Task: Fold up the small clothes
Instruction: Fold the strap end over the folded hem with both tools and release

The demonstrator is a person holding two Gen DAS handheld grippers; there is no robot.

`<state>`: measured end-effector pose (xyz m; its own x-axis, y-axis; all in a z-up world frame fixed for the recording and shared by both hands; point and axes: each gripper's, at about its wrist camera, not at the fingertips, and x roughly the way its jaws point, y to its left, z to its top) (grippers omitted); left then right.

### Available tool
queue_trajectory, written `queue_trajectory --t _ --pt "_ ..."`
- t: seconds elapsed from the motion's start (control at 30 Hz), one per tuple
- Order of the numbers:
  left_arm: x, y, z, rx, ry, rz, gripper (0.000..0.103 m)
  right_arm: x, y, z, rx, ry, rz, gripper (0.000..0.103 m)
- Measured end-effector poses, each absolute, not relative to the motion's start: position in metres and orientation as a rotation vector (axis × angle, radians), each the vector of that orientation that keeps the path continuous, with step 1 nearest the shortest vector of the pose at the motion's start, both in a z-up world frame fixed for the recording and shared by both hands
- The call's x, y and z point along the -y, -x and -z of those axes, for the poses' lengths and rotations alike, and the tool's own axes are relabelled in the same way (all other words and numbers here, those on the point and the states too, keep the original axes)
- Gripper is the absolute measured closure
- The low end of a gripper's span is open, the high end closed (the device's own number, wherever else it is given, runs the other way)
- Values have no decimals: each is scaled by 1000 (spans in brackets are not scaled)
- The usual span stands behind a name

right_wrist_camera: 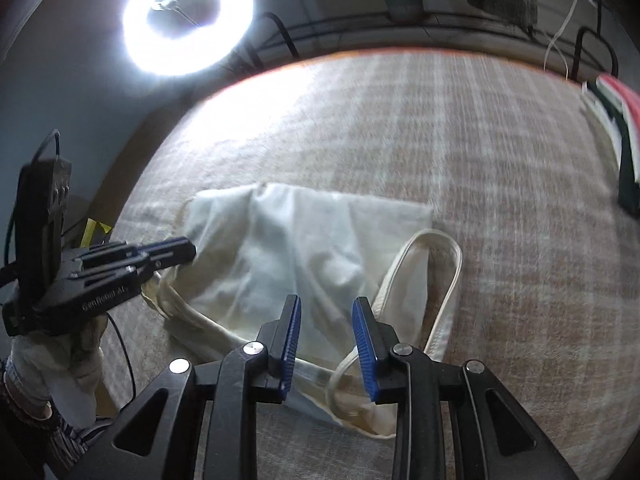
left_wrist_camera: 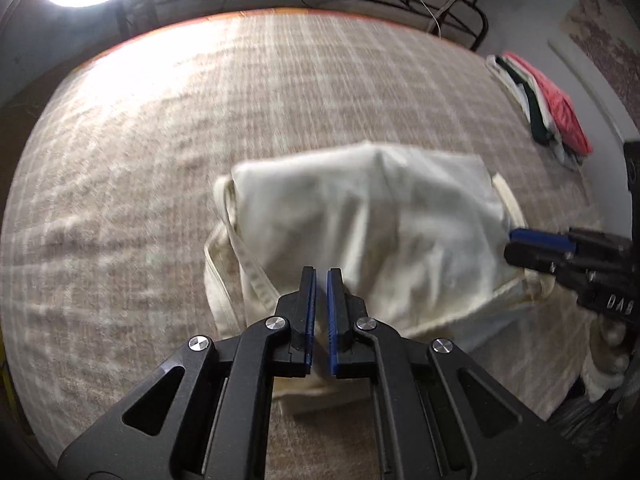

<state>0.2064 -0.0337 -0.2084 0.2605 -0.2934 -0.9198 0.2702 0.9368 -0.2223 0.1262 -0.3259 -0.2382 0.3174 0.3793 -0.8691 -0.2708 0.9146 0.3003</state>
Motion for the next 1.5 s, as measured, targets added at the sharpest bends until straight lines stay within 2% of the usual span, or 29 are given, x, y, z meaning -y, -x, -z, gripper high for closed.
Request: queue_trajectory --t 0.5,0.67,0.73,0.93,1.2,1.23,1.37,1.5 --pt "-4 -121 199 -1279 -46 441 102 325 -53 261 -1347 -26 -568 75" --pt "-18 -129 177 -1213 69 446 102 335 -49 232 -1237 -57 -591 74" --pt "-24 -141 171 -1177 118 425 102 345 -56 219 -1167 -102 -579 69" --pt "-8 -170 182 -1184 139 466 102 361 -81 204 -1076 -205 -558 70" --pt "16 -145 212 -1319 18 555 102 336 -82 250 -1193 -39 -495 72" --pt "15 -136 213 -1333 -2 568 102 337 -83 255 -1204 -28 -483 76" --pt "6 -113 213 -1333 -108 526 102 343 -85 260 -1231 -26 -454 75" --pt "-12 -125 193 -1256 -9 495 102 347 -76 263 -1316 -22 -496 70"
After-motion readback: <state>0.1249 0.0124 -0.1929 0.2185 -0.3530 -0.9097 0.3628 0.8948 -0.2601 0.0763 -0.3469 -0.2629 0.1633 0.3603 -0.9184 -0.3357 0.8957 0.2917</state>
